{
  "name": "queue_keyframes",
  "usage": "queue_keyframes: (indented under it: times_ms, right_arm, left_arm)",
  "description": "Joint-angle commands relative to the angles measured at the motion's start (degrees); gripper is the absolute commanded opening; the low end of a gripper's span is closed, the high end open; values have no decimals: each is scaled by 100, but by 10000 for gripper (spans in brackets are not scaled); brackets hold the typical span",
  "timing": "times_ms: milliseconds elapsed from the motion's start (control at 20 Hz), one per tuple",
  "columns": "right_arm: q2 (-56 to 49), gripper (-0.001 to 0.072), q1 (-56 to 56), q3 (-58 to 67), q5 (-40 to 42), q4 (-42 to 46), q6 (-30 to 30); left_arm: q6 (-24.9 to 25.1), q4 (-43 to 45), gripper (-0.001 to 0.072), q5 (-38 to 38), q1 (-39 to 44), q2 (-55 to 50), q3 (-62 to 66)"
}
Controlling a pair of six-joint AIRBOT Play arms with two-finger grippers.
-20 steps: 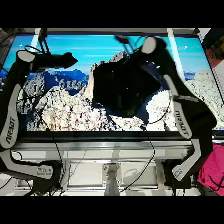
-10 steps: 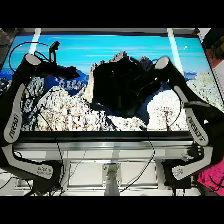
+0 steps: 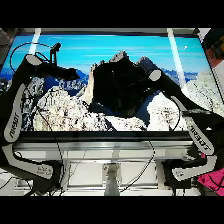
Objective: Fold the clothes and pants, and hang the long-sleeved shirts on hangers.
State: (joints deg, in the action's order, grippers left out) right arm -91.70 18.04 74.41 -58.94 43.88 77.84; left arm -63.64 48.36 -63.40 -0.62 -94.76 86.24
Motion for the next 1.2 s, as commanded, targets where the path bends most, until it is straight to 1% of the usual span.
queue_keyframes:
  times_ms: [0, 100, 200, 250, 300, 400, 550, 750, 850, 950, 1100, 1150]
  right_arm:
    - [-31, 424, 63, -37, 168, 55, 282]
    - [-162, 425, 225, -39, -122, 79, 435]
    - [-317, 414, 470, -37, -146, 98, 529]
    - [-367, 239, 562, -37, -98, 105, 529]
    - [-378, 21, 592, -37, -111, 129, 546]
    - [-354, 8, 551, -39, -234, 378, 691]
    - [-146, 6, 468, -249, -782, 1307, 1137]
    - [798, 6, 297, -1716, -671, 1856, 1482]
    - [1414, 6, 13, -2616, -457, 2055, 1766]
    - [1993, 6, -404, -3353, -234, 2105, 1895]
    - [2452, 7, -1060, -3856, -118, 2496, 2072]
    - [2463, 7, -1283, -3856, -85, 2610, 2068]
  left_arm:
    - [4, 7, 17, -33, 2, -7, 0]
    - [2, 9, 18, -28, 2, -9, 0]
    - [0, 7, 18, -28, 2, -9, 0]
    - [0, 7, 18, -28, 4, -13, 0]
    - [-2, 7, 17, -15, 4, -13, -2]
    - [-52, 7, 17, 142, 4, -13, -2]
    - [-358, 7, 17, 426, 7, -13, -4]
    - [-444, 4, 17, 420, 50, -22, -46]
    - [-540, 7, 17, 328, 140, -63, -48]
    - [-540, 4, 17, 114, 323, -116, -48]
    - [-516, 11, 17, -164, 765, -229, -55]
    - [-356, 11, 17, -262, 927, -284, -55]
